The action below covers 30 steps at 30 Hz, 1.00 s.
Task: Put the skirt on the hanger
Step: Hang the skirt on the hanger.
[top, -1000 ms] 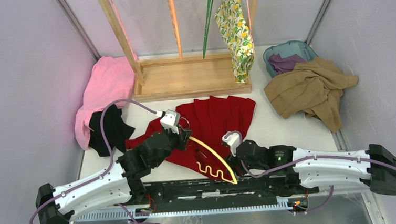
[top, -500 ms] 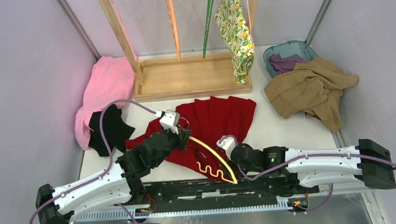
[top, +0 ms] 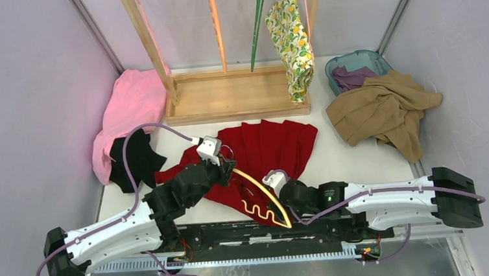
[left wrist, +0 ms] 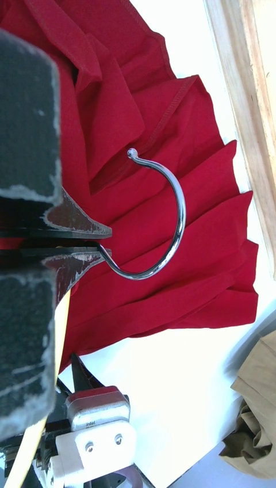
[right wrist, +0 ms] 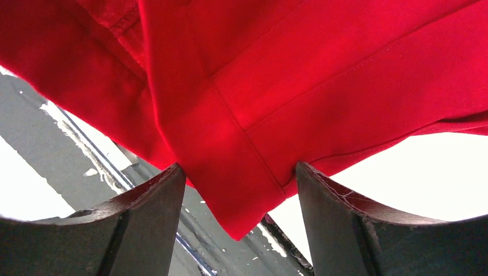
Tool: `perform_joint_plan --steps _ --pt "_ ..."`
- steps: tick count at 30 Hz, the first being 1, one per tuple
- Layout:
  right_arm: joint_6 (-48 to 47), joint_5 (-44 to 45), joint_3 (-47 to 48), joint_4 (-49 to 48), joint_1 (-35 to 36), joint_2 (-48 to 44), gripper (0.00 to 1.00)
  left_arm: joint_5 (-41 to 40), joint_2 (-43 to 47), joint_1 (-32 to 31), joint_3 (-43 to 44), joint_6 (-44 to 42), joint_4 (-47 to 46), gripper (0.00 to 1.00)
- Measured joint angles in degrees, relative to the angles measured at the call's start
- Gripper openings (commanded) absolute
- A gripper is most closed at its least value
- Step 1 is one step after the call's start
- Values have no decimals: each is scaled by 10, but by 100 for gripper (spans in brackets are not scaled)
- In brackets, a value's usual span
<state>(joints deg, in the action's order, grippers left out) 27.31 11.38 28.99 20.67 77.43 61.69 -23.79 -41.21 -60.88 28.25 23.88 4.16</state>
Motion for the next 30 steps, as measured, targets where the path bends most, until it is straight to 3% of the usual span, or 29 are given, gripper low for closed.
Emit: perform_joint_plan --steps 5,15,21,30 --pt "8 30 12 5 4 20 56 0 2 0 -2 0 0 3" --pt "33 76 15 18 5 19 2 0 3 0 -3 -6 0 3" --pt "44 75 16 35 -7 -31 1 -8 -3 0 -3 -16 -3 3" --pt "54 19 23 79 -56 -138 1 -82 -61 -11 -2 -60 -45 3"
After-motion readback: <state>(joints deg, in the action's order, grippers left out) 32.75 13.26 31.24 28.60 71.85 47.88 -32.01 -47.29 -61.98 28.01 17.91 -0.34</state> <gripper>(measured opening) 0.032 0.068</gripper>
